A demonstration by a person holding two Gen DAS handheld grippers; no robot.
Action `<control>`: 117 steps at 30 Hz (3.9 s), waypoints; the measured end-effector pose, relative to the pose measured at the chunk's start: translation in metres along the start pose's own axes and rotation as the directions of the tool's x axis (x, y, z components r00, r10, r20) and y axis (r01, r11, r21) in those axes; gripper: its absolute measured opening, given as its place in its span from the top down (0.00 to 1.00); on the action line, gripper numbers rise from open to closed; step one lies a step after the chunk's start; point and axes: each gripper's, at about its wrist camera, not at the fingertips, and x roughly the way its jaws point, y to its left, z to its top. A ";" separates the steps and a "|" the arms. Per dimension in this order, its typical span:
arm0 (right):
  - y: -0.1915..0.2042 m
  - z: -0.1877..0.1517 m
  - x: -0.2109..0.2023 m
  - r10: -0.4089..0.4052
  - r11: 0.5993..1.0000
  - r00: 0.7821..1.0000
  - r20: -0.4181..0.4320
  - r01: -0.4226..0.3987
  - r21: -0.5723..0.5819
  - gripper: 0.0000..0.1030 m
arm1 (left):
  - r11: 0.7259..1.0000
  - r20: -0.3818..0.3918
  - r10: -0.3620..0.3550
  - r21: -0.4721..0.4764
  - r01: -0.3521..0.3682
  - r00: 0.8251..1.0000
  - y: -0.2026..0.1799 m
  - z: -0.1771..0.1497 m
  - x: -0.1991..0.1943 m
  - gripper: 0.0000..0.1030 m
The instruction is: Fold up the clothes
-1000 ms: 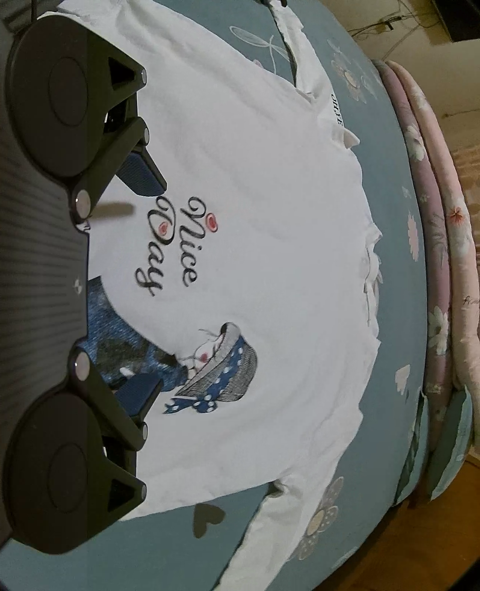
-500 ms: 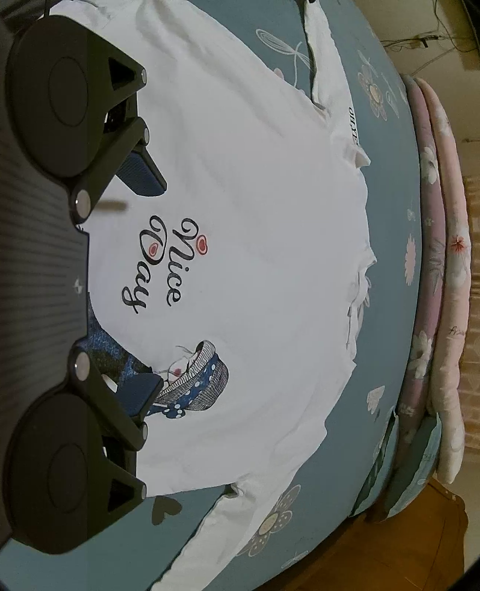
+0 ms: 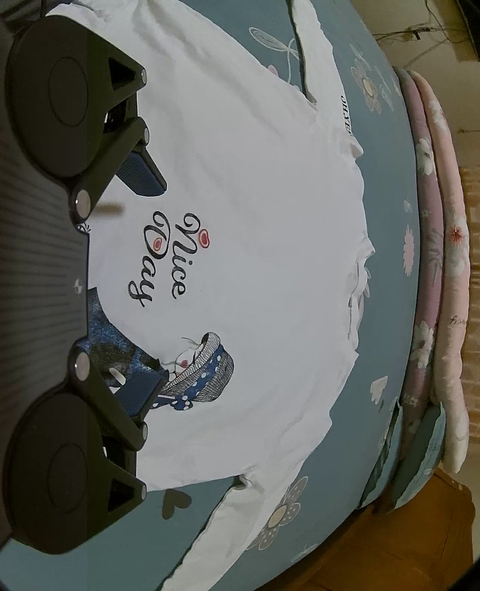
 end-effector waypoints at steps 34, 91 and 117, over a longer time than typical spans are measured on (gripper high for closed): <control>-0.049 -0.010 -0.001 0.050 0.988 0.997 0.065 -0.059 0.140 0.00 | 0.832 -0.457 -0.344 0.257 0.492 0.820 -0.279 -0.110 0.084 0.59; -0.011 0.007 -0.016 0.058 0.992 0.995 0.079 -0.066 0.110 0.00 | 0.876 -0.196 -0.138 0.433 0.212 0.971 -0.163 -0.006 0.038 0.53; 0.030 0.021 -0.034 0.055 0.998 0.995 0.078 -0.057 0.023 0.00 | 0.961 -0.077 -0.007 0.276 0.028 0.997 -0.043 0.043 0.038 0.50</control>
